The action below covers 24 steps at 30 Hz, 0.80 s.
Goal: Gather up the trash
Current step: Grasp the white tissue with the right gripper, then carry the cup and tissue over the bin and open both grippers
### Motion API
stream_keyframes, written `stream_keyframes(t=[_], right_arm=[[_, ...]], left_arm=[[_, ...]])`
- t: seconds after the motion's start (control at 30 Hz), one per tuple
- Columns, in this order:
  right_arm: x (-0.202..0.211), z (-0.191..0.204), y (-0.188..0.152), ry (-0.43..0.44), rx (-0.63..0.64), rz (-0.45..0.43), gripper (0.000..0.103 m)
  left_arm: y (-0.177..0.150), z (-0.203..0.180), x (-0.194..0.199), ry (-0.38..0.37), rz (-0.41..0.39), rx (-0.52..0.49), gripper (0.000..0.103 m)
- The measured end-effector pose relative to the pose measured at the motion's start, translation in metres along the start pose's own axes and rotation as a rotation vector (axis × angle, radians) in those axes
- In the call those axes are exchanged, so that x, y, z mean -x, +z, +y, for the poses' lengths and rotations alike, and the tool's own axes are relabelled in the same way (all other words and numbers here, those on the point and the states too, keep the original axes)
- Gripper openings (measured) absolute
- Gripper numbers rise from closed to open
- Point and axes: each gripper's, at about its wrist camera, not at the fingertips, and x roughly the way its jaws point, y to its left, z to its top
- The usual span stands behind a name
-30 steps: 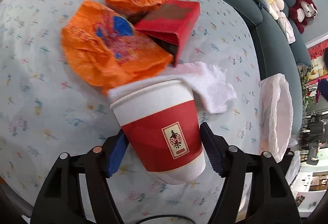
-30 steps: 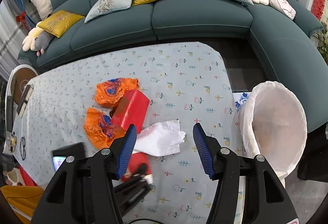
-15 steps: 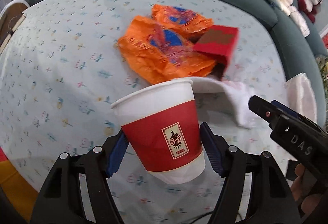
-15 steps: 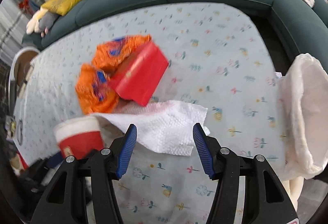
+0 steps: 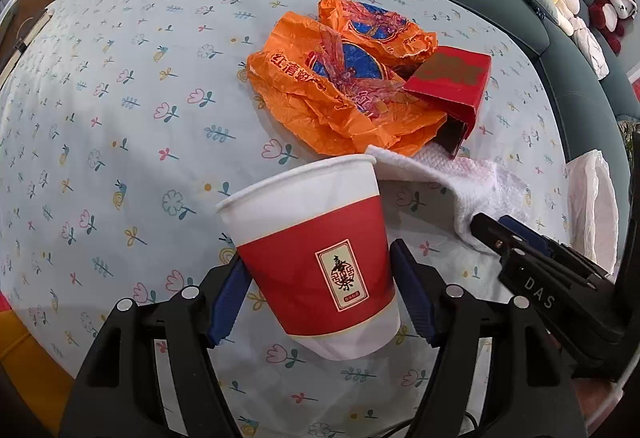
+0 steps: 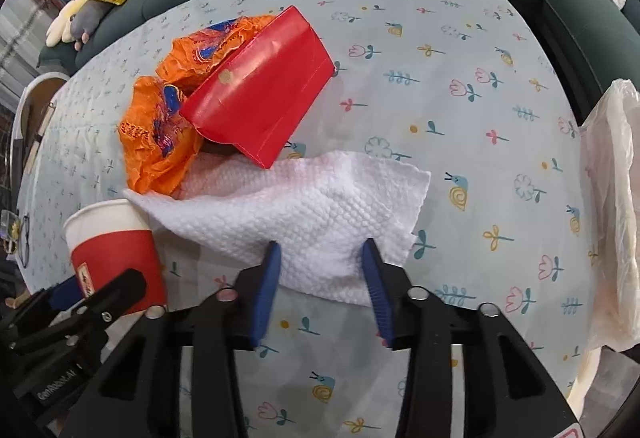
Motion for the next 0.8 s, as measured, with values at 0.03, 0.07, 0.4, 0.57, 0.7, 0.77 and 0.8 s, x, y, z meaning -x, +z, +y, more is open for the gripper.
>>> stream_keyframes(t=[0.03,0.07,0.4,0.57,0.7,0.77,0.8], right_arm=[[0.0,-0.001,0.0,0.006,-0.004,0.005,0.007],[0.001,-0.003,0.0,0.015,-0.01,0.003,0.007],[0.079,-0.006,0.018,0.064,-0.038,-0.126,0.005],[0.135,-0.012,0.032,0.06,-0.039,-0.214,0.004],[0.177,-0.026,0.042,0.032,-0.042,-0.277,0.004],[0.193,-0.037,0.044,0.014,-0.044,-0.294,0.004],[0.203,-0.045,0.045,0.003,-0.047,-0.305,0.004]], left_arm=[[0.0,-0.002,0.001,-0.004,-0.001,-0.004,0.066],[-0.001,-0.003,0.002,-0.005,-0.003,-0.007,0.066],[0.002,-0.025,0.04,-0.061,-0.055,-0.057,0.066],[0.006,-0.048,0.07,-0.105,-0.101,-0.109,0.066],[0.014,-0.07,0.093,-0.16,-0.13,-0.138,0.066],[0.019,-0.087,0.107,-0.177,-0.153,-0.169,0.066],[0.02,-0.094,0.112,-0.183,-0.164,-0.184,0.066]])
